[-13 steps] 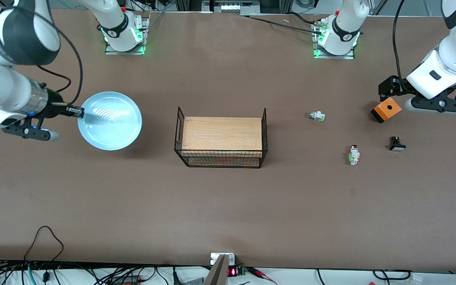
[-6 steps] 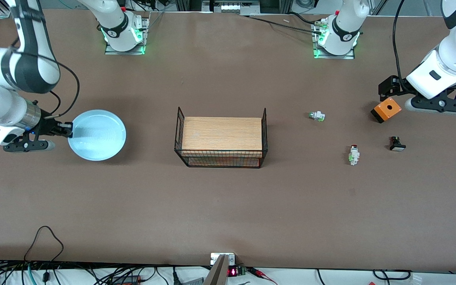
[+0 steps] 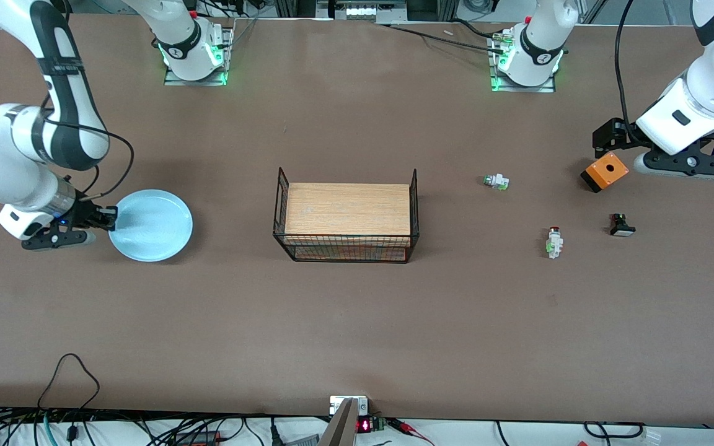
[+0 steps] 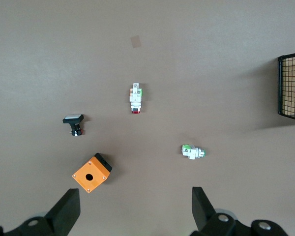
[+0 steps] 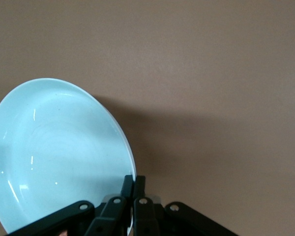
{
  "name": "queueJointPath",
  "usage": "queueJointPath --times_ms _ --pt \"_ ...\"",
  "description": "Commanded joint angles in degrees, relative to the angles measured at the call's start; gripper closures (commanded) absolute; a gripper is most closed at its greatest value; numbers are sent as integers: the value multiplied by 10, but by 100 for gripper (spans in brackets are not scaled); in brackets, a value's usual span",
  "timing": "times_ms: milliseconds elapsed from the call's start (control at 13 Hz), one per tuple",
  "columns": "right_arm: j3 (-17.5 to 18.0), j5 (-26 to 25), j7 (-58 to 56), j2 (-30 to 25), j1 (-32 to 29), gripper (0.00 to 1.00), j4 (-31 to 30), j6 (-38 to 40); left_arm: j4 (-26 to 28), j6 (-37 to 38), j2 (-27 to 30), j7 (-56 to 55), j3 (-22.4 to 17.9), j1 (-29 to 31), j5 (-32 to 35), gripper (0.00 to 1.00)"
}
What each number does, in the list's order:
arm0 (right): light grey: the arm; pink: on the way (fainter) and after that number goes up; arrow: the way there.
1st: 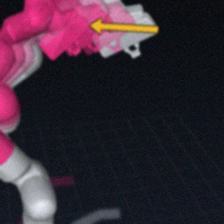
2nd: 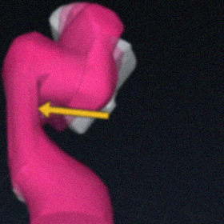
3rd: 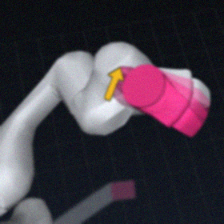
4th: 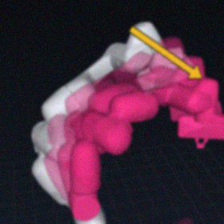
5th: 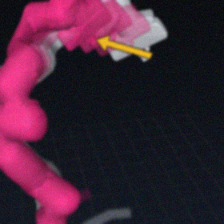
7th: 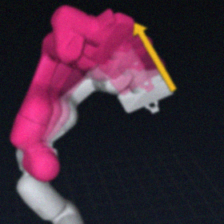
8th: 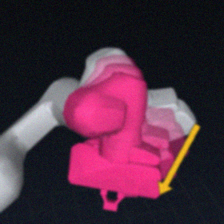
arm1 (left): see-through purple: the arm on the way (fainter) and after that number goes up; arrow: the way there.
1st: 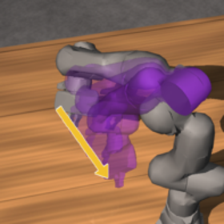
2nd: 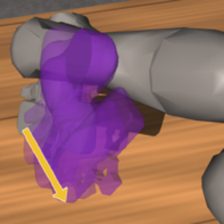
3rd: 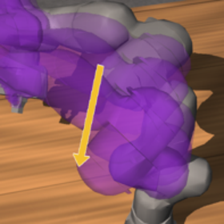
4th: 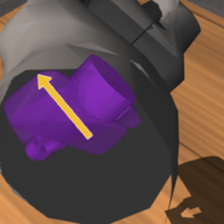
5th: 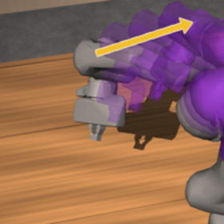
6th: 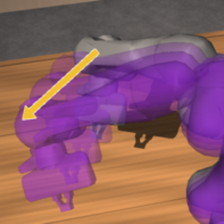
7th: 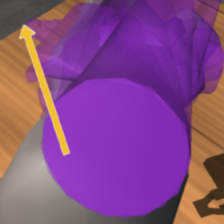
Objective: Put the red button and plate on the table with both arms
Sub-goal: 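Lower the plate flat onto the table with the right gripper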
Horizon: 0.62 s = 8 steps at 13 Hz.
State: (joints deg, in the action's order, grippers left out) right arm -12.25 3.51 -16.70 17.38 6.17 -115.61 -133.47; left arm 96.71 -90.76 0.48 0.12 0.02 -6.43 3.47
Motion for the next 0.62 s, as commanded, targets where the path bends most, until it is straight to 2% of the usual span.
queueJointPath --times_ms 0,231,538 --pt "11 5 -11 20 -8 100 -2 -39 2 4 8 -5 -3 -3 -2 0" --pt "30 44 -11 46 -7 100 -5 -77 1 4 7 -5 -3 -3 -2 0" --pt "38 51 -11 76 -7 100 -8 -115 1 3 7 -5 -3 -3 -2 0"
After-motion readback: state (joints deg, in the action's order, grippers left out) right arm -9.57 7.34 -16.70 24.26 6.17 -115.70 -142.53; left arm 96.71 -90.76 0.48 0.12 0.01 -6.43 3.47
